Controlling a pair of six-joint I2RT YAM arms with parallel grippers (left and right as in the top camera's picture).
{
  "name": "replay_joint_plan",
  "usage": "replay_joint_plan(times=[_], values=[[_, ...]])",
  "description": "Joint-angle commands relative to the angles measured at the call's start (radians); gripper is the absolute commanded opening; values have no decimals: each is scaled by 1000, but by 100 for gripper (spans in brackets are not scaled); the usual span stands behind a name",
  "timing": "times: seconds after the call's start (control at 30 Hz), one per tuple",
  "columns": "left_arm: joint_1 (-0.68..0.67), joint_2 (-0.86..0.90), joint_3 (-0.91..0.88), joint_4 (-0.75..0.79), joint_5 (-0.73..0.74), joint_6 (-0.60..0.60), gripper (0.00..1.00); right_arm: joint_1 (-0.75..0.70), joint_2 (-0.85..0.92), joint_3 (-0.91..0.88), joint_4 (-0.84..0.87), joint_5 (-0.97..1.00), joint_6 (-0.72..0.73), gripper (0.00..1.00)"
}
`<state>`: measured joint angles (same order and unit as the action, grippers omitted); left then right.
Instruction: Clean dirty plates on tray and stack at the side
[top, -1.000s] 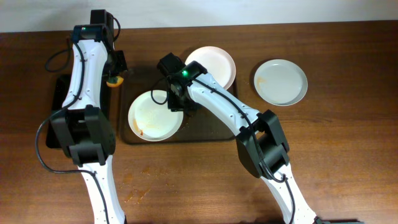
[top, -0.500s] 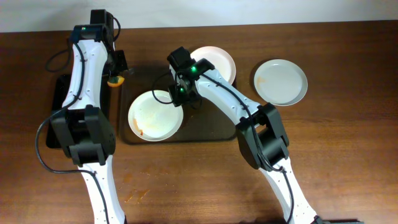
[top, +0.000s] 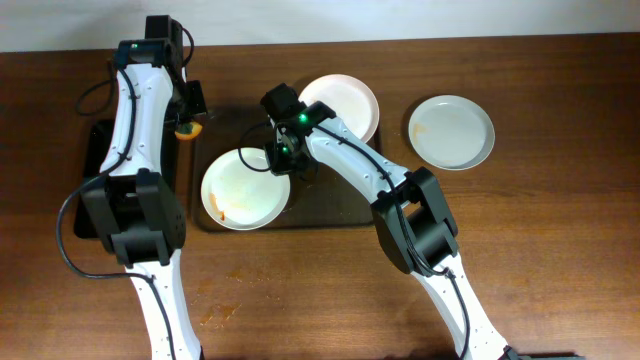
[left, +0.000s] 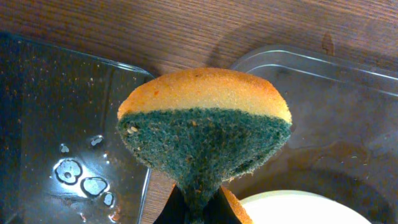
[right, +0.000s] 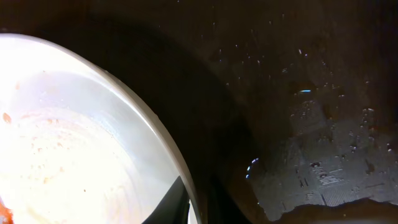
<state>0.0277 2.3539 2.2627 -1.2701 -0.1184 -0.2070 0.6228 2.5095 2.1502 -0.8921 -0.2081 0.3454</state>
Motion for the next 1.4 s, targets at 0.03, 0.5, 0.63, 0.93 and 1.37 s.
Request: replay_joint_plan(times=[0.03,0.5,0.63,0.93,1.37], values=[[1,8,16,14,11,-13,1,6,32,1,-1,17,18,14],[-31,8,2,-26,82,-14,0,-14,31,47,44,277,421,4],[-85,8,-116,29,78,-59,0,-14,31,47,42,295,457,4],[-139,8,-377,171,-35,-58,1,-27,33,47,36,261,452,4],[-147,9,-398,447,-308,145,0,-35,35,40,8,238,445,4]])
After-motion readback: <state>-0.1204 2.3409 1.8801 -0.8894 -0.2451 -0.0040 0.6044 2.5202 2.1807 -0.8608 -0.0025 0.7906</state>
